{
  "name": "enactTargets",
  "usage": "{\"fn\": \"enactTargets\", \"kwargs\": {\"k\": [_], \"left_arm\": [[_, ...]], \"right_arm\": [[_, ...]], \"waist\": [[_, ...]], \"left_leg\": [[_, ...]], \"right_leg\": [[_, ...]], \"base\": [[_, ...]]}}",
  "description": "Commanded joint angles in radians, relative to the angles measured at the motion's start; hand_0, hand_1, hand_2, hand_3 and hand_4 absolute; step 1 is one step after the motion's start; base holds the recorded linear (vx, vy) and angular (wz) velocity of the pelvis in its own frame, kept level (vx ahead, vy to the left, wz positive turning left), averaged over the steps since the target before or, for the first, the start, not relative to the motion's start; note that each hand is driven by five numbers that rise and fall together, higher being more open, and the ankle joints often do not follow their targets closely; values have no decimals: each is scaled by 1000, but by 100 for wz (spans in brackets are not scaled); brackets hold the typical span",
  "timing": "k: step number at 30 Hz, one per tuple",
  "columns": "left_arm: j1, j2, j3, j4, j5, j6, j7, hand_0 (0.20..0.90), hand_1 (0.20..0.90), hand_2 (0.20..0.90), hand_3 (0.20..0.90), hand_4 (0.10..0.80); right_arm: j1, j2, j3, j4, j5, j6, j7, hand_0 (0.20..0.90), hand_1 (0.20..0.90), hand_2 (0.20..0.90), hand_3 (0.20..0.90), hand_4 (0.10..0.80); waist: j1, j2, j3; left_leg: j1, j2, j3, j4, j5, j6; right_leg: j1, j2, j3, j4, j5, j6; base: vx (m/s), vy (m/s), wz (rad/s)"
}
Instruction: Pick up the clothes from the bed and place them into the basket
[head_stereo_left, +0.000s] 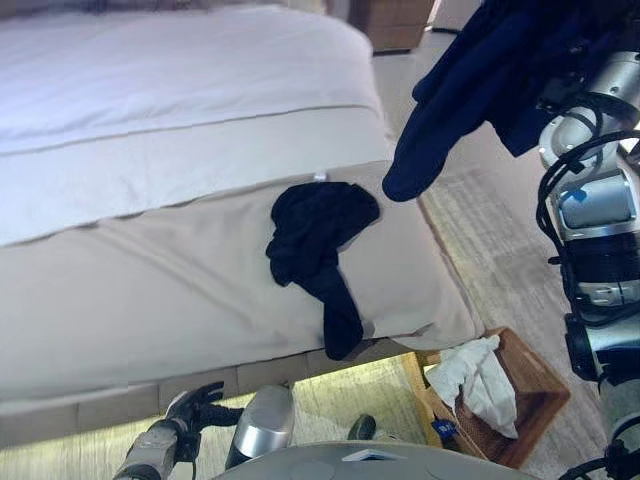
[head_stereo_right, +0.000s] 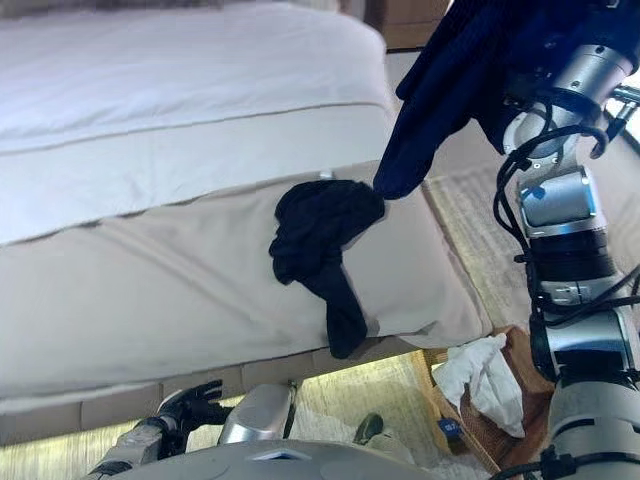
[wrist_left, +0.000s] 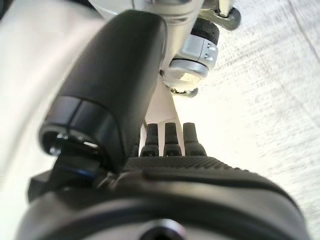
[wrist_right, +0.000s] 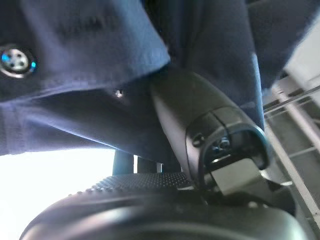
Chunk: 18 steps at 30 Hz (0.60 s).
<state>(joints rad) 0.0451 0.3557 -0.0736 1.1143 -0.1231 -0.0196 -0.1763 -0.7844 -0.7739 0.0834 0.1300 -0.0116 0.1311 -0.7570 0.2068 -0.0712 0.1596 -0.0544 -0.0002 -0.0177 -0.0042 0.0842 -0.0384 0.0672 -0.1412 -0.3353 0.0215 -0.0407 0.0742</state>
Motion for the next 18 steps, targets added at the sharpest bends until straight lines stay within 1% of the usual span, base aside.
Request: {"fn": "enactTargets", "kwargs": {"k": [1, 3, 6, 7, 8, 10, 12, 13, 18], "left_arm": [[-11, 39, -45, 15, 19, 21, -22, 900, 900, 900, 900, 800], [-21, 37, -57, -24, 18, 41, -22, 900, 900, 900, 900, 800], [-38, 28, -66, -78, 12, 62, -23, 900, 900, 900, 900, 800], [-39, 27, -69, -84, 9, 64, -23, 900, 900, 900, 900, 800], [-44, 24, -86, -106, 1, 62, -19, 900, 900, 900, 900, 800], [-52, 22, -97, -116, 5, 58, -24, 900, 900, 900, 900, 800], [-59, 21, -107, -118, 2, 55, -24, 900, 900, 900, 900, 800], [-70, 21, -125, -125, 9, 53, -27, 900, 900, 900, 900, 800], [-101, 15, -166, -135, -11, 31, -18, 900, 900, 900, 900, 800]], "right_arm": [[-2, -124, -35, -5, -9, -6, 84, 300, 300, 300, 200, 100], [70, -134, -55, 15, -27, 35, 164, 300, 300, 300, 200, 100], [165, -124, -92, 31, -25, 79, 256, 300, 300, 300, 200, 100], [176, -121, -95, 32, -27, 76, 261, 300, 300, 300, 200, 100], [220, -112, -99, 47, -42, 84, 305, 300, 300, 300, 200, 100], [252, -102, -96, 66, -52, 97, 349, 300, 300, 300, 200, 100], [269, -94, -91, 76, -67, 103, 354, 300, 300, 300, 200, 100], [287, -80, -80, 109, -93, 128, 363, 300, 300, 300, 200, 100], [294, -85, -76, 205, -93, 157, 350, 300, 300, 300, 200, 100]], "waist": [[-27, 33, -108], [-60, 39, -106], [-95, 42, -95], [-99, 42, -94], [-114, 47, -84], [-125, 53, -72], [-131, 57, -64], [-141, 67, -45], [-164, 96, 16]], "left_leg": [[88, -10, 29, -49, -109, 49], [102, 2, 60, -58, -106, 39], [103, 12, 89, -52, -106, 27], [103, 14, 93, -51, -105, 26], [98, 22, 109, -43, -104, 21], [91, 28, 120, -32, -103, 15], [84, 31, 123, -23, -103, 14], [75, 35, 126, -11, -102, 9], [17, 43, 115, 30, -88, -10]], "right_leg": [[32, 41, 26, 60, -56, 9], [27, 58, 47, 35, -53, -3], [25, 71, 68, 8, -40, -12], [25, 73, 68, 6, -39, -12], [20, 76, 71, 1, -34, -17], [14, 81, 73, 1, -33, -24], [7, 82, 73, 6, -34, -29], [-2, 84, 72, 14, -38, -36], [-51, 83, 80, 47, -43, -55]], "base": [[-58, -128, -52], [-39, -187, -50], [-26, -193, -38], [-33, -198, -37], [-46, -198, -35], [-53, -212, -29], [-47, -151, -17], [-49, -156, -12], [-122, -141, -9]]}}
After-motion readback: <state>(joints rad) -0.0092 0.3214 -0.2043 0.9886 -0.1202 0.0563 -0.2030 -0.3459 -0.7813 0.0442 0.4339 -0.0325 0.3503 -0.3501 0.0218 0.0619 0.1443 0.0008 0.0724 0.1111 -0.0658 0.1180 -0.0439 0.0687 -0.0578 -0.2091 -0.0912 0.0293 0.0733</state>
